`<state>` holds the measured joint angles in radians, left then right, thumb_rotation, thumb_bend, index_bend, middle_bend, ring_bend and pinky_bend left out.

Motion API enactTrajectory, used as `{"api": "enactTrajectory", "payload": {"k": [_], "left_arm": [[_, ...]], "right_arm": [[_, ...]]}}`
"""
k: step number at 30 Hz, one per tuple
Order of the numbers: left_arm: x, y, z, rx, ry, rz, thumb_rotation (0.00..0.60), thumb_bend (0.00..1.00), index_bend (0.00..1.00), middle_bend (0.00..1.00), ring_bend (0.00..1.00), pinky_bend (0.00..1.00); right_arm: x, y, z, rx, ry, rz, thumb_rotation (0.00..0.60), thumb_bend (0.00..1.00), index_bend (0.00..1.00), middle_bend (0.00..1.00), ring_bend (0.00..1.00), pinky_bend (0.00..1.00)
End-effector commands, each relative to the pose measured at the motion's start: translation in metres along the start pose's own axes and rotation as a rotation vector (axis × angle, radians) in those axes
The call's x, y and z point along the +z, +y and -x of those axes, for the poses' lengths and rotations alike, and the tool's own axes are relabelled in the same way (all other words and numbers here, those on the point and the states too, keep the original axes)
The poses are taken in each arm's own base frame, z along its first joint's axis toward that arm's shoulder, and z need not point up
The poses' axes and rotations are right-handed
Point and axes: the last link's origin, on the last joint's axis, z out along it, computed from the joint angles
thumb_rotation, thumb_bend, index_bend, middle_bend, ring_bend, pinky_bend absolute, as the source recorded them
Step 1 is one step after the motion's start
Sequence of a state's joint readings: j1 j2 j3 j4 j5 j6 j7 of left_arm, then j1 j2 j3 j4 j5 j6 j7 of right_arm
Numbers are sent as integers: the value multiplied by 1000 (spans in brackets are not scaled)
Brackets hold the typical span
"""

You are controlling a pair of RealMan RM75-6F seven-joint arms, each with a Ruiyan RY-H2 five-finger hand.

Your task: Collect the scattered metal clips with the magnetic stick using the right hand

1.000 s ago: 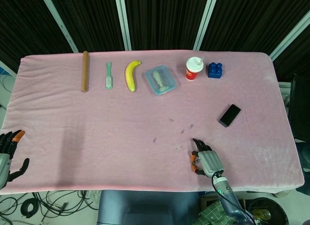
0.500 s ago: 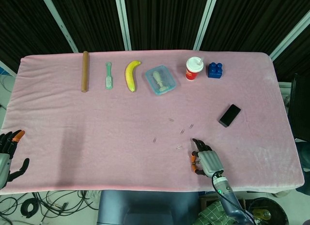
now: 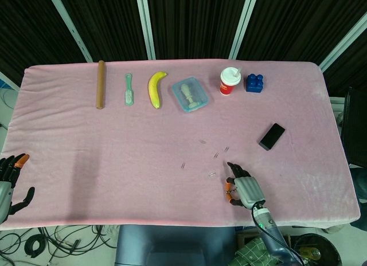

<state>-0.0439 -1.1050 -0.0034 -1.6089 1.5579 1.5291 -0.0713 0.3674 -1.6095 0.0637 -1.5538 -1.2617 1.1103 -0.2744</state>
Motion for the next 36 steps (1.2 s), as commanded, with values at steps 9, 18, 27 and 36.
{"api": "enactTrajectory", "payload": {"k": [9, 18, 27, 36], "left_arm": [[0, 0, 0, -1, 0, 0, 600, 420, 72, 73, 0, 0], [0, 0, 0, -2, 0, -1, 600, 420, 72, 73, 0, 0], [0, 0, 0, -4, -2, -1, 600, 420, 72, 74, 0, 0], [1, 0, 0, -6, -3, -2, 600, 421, 72, 74, 0, 0]], "right_arm": [[4, -9, -40, 6, 44, -32, 600, 341, 583, 0, 0, 169], [14, -30, -63, 167, 14, -60, 600, 342, 583, 0, 0, 169], [43, -56, -80, 501, 9, -94, 600, 357, 591, 0, 0, 169], [74, -74, -85, 736, -44, -129, 600, 358, 596, 0, 0, 169]]}}
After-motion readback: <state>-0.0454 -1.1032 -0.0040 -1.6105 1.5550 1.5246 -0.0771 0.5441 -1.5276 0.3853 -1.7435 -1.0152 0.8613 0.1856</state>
